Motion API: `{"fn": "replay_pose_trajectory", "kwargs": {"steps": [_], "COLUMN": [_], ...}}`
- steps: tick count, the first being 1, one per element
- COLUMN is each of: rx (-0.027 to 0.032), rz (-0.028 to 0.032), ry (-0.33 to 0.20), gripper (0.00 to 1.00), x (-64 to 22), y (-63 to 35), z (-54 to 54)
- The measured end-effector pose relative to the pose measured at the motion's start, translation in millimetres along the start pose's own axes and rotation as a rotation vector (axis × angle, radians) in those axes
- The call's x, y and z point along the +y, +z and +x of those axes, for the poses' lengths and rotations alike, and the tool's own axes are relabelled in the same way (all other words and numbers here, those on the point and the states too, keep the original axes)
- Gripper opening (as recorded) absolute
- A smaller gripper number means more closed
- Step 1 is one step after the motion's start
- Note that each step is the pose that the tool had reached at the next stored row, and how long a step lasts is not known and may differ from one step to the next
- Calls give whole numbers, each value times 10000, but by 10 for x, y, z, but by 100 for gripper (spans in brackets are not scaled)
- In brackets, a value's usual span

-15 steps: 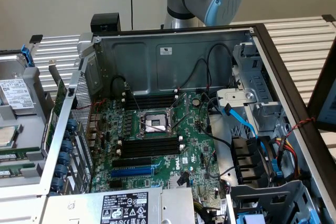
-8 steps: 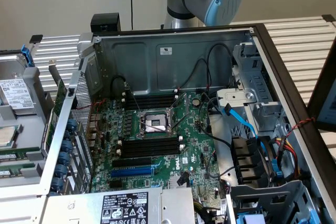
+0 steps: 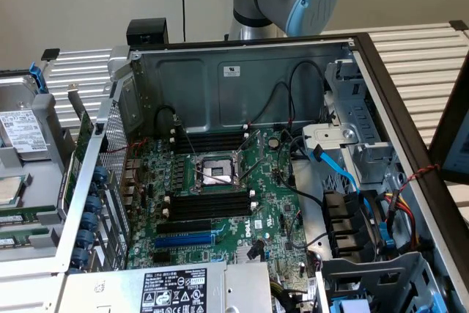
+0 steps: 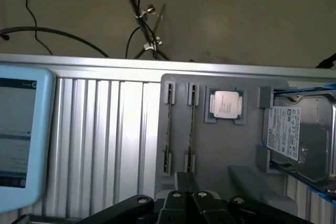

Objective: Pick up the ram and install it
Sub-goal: 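Pick up the ram and move it above insertion slot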

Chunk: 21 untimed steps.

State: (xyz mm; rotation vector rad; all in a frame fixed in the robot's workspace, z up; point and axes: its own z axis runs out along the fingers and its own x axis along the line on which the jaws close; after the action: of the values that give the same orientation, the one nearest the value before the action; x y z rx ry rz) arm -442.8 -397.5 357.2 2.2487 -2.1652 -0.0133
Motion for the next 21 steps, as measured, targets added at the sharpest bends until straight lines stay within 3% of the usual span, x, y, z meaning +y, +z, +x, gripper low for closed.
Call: {"fn": "replay_pose_trajectory", "kwargs": {"steps": [8,11,13,14,21], "rx": [-21,-24,-25,-25,-24], "rz": [0,1,2,2,1], "ry": [-1,-5,-8,-11,-31], "gripper": [12,30,30,36,36], "x": [34,44,47,49,61], "y": [51,87,124,142,268], "z": [-1,0,-1,-1,-2]}}
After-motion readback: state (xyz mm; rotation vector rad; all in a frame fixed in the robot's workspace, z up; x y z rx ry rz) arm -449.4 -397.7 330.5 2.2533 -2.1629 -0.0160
